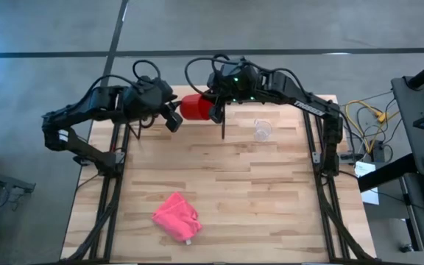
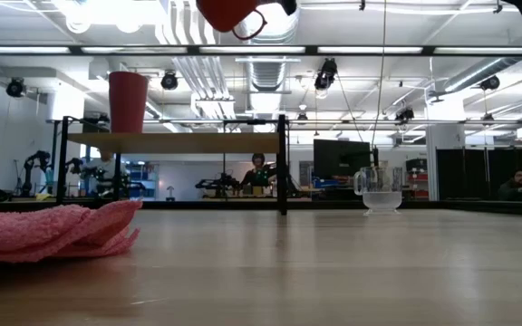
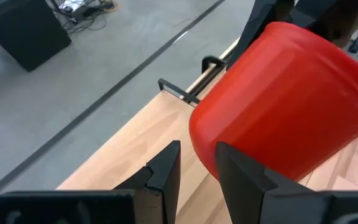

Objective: Stack small to large cups/mugs on shelf
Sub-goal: Put the red mug on the shelf

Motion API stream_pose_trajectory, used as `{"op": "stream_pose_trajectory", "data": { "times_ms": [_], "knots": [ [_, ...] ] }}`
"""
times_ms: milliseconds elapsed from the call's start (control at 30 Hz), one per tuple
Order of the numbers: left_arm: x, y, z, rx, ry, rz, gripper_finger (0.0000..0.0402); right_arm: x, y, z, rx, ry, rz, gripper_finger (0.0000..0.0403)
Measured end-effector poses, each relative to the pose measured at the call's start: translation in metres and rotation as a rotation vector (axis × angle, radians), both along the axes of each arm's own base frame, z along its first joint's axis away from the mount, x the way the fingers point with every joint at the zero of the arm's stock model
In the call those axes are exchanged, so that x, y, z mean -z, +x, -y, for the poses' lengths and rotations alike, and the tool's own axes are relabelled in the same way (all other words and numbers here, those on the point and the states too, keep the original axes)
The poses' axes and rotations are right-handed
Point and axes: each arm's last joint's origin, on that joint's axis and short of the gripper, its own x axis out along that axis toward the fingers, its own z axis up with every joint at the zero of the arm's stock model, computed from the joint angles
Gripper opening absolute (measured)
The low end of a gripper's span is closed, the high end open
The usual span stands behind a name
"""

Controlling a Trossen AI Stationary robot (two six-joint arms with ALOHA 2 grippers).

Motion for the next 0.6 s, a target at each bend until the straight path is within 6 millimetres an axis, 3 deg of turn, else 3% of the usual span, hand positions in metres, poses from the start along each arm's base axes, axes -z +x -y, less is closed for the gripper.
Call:
{"op": "stream_pose_trajectory", "data": {
  "times_ms": [600],
  "knots": [
    [0.019,0.010,-0.001,-0.013,-0.026,-0.042,0.0091,-0.002,0.002,0.000,-0.014,-0.012,0.029,0.0014]
  ]
}}
